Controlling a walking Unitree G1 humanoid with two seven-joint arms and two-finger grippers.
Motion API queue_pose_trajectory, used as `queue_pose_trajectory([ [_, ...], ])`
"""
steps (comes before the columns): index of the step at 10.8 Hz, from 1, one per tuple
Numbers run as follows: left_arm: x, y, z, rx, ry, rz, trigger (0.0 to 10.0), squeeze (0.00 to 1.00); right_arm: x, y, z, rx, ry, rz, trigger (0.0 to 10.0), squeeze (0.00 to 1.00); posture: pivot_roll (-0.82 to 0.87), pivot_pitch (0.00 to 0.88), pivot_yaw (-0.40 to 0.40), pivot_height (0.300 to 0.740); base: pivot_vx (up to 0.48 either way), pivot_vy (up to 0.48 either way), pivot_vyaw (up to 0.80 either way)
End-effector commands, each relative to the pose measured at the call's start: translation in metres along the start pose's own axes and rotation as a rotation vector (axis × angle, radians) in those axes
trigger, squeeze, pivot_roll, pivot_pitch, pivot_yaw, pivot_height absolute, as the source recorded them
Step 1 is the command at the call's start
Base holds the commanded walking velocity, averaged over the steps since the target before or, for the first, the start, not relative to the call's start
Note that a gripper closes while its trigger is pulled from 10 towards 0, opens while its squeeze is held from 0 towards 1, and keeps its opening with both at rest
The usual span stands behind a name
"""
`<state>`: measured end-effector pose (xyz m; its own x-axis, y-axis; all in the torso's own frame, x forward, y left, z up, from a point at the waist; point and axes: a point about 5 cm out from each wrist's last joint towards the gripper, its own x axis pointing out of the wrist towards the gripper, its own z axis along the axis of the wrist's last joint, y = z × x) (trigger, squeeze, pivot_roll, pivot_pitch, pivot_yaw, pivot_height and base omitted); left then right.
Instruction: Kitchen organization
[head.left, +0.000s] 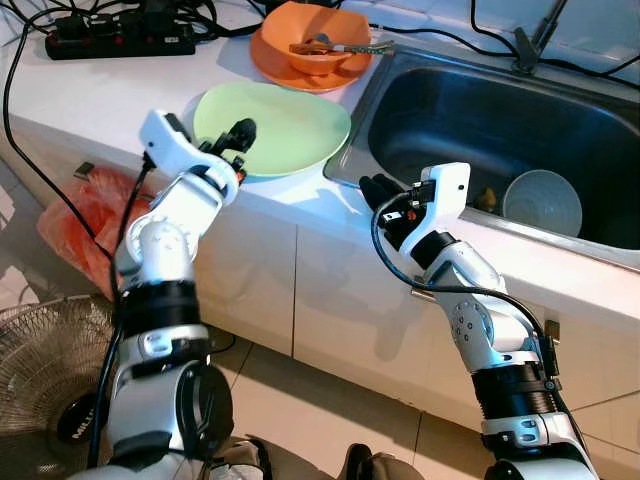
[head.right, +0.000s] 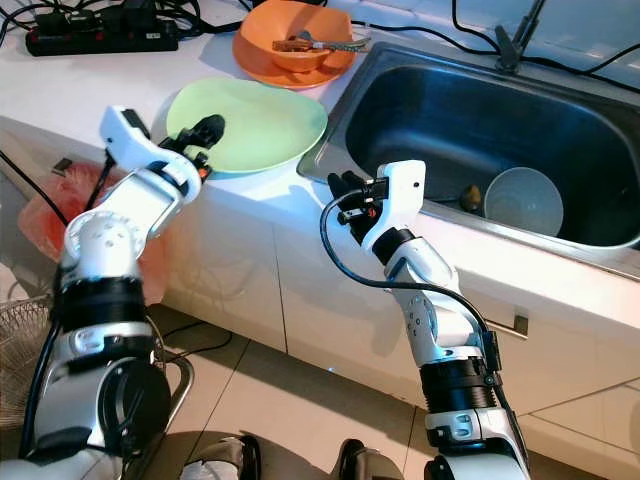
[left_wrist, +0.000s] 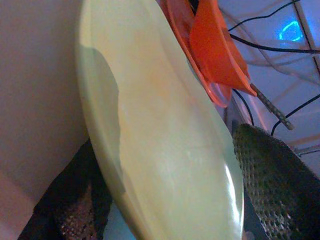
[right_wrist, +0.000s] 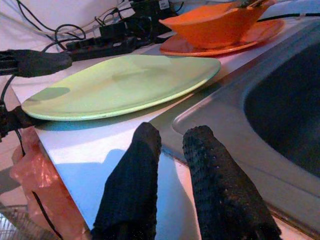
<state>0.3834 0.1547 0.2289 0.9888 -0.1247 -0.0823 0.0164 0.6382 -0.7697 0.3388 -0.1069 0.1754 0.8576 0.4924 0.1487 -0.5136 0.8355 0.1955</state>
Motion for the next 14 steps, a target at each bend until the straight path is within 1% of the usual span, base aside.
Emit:
queue_pose_trajectory([
  [1,0.003,-0.001,-0.006,-0.015,0.019,0.015,10.0,0.0,-0.004,-0.003,0.0,0.0,0.0,-0.017,10.0,0.0,0.01,0.151,-0.031,0.74,0.0,0.0,0.0],
  [3,0.007,-0.002,-0.008,-0.018,0.019,0.031,10.0,0.0,-0.005,-0.003,0.0,0.001,0.002,-0.018,10.0,0.0,0.01,0.154,-0.03,0.74,0.0,0.0,0.0],
  [4,0.007,-0.004,-0.01,-0.011,0.02,0.03,4.5,0.0,-0.005,-0.003,0.001,0.002,0.0,-0.019,10.0,0.0,0.01,0.155,-0.029,0.74,0.0,0.0,0.0],
  [5,0.007,-0.004,-0.01,0.003,0.016,0.03,0.0,0.0,-0.005,-0.004,0.001,0.001,0.0,-0.022,10.0,0.0,0.01,0.156,-0.029,0.74,0.0,0.0,0.0],
  [7,0.007,-0.007,-0.009,0.02,0.005,0.023,0.0,0.0,-0.004,-0.003,0.0,0.003,0.003,-0.022,10.0,0.0,0.01,0.156,-0.029,0.74,0.0,0.0,0.0],
  [11,0.005,-0.01,-0.014,0.023,0.011,0.018,0.0,0.0,-0.004,-0.003,0.0,0.004,0.005,-0.023,10.0,0.0,0.02,0.159,-0.032,0.74,0.0,0.0,0.0],
  [14,0.002,-0.017,-0.017,0.03,0.01,0.003,0.0,0.0,-0.003,-0.003,0.0,0.003,0.006,-0.021,10.0,0.0,0.02,0.156,-0.032,0.74,0.0,0.0,0.0],
])
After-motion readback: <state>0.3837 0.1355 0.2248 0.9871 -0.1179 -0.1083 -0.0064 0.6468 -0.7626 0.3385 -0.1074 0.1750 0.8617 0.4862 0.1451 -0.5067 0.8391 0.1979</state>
